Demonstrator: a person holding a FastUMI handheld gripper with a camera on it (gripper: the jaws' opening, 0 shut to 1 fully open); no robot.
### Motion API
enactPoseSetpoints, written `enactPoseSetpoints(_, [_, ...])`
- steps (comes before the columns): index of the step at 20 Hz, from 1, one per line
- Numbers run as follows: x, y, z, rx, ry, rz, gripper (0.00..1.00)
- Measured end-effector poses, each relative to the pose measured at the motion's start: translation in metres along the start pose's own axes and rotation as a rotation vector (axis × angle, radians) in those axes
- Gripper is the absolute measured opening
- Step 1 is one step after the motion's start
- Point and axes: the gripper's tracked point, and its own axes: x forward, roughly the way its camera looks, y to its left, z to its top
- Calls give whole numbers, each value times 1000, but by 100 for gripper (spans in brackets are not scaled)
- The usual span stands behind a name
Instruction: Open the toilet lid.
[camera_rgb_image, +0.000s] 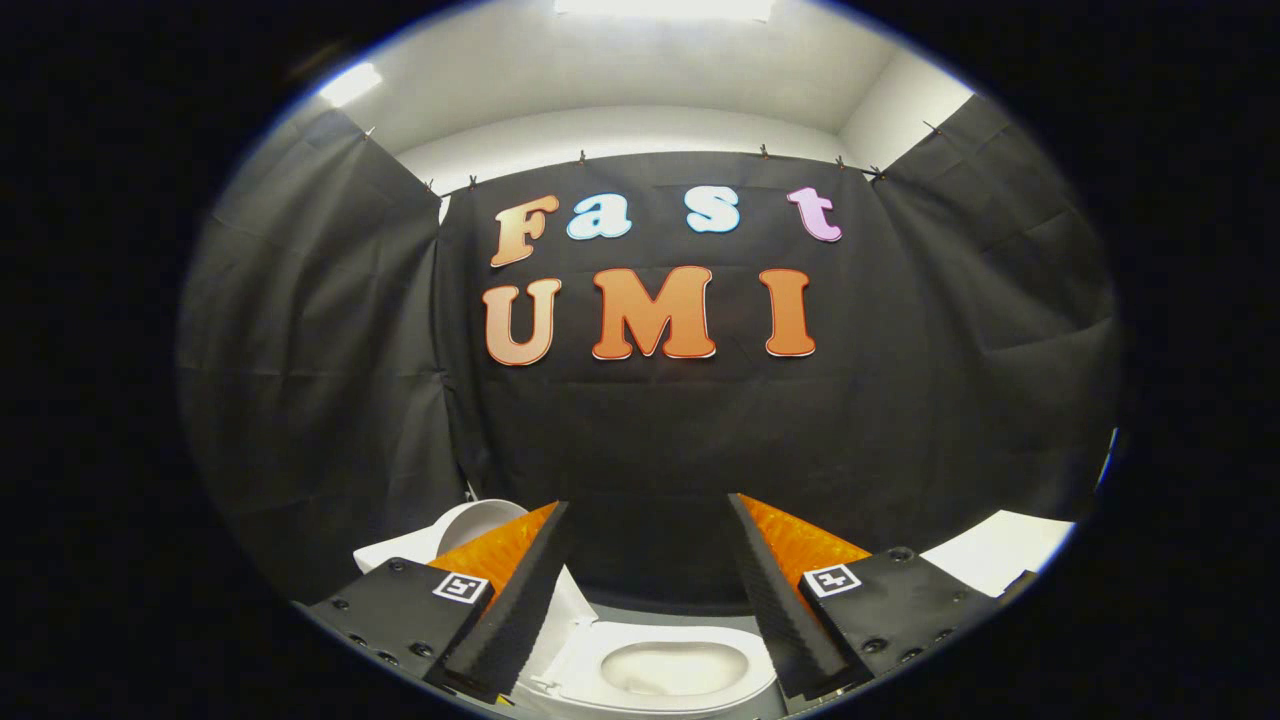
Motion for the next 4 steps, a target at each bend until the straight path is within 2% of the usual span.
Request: enactPoseSetpoints(4, [-2,3,2,-15,-6,3,98])
